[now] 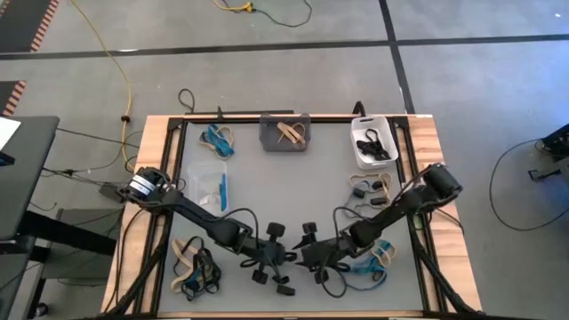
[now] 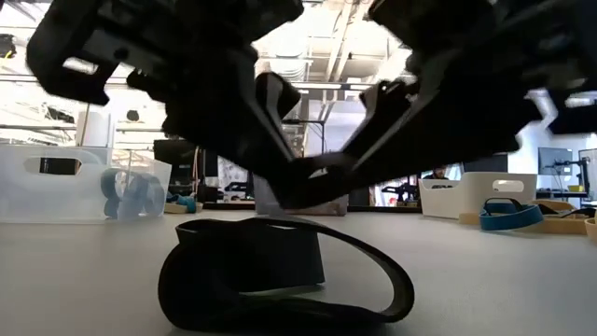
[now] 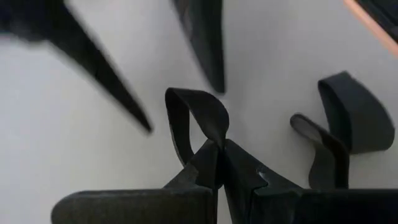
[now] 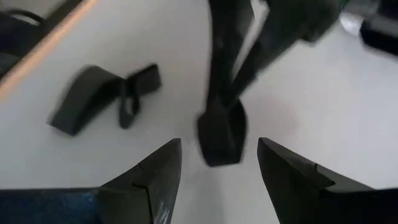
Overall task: Sort rubber bands into baskets
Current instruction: Put the black rubber band into the white bin
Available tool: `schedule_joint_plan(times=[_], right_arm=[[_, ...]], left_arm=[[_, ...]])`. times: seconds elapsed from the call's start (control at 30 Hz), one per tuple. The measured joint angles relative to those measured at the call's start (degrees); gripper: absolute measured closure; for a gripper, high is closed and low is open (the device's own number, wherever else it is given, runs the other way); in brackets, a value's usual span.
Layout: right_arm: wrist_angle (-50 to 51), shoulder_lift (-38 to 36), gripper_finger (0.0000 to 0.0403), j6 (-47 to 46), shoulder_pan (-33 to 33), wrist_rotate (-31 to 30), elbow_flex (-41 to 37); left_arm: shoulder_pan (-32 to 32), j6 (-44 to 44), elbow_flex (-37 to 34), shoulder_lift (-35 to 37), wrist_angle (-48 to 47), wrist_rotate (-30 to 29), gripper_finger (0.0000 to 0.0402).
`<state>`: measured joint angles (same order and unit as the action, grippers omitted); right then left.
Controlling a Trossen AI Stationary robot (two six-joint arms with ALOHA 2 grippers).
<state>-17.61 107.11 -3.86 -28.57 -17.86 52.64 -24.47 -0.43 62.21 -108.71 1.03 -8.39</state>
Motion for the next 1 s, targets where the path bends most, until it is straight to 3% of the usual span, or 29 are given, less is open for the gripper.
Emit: schedule_joint_plan(times=[0.27, 0.67, 0.83, 1.0], right_arm=[[-3.7, 1.0, 0.0197, 0.8, 1.3, -1.5, 0.0], [-2.5, 0.9, 0.0377, 3.8, 1.9, -2.0, 0.0], [-1.4, 0.8, 0.0377, 4.3, 2.5, -5.9, 0.0], [5.0, -0.1, 0.0377, 2.3, 3.9, -9.2, 0.0]], left_arm=[[1.1, 0.4, 1.8, 0.0, -3.9, 0.9, 0.0401], [2.3, 2.0, 1.8, 0.0, -4.9, -0.9, 0.0401], [2.7, 4.4, 1.8, 0.0, -5.2, -3.2, 0.039], [2.7, 7.0, 1.8, 0.5, -8.3, -8.7, 0.0337]])
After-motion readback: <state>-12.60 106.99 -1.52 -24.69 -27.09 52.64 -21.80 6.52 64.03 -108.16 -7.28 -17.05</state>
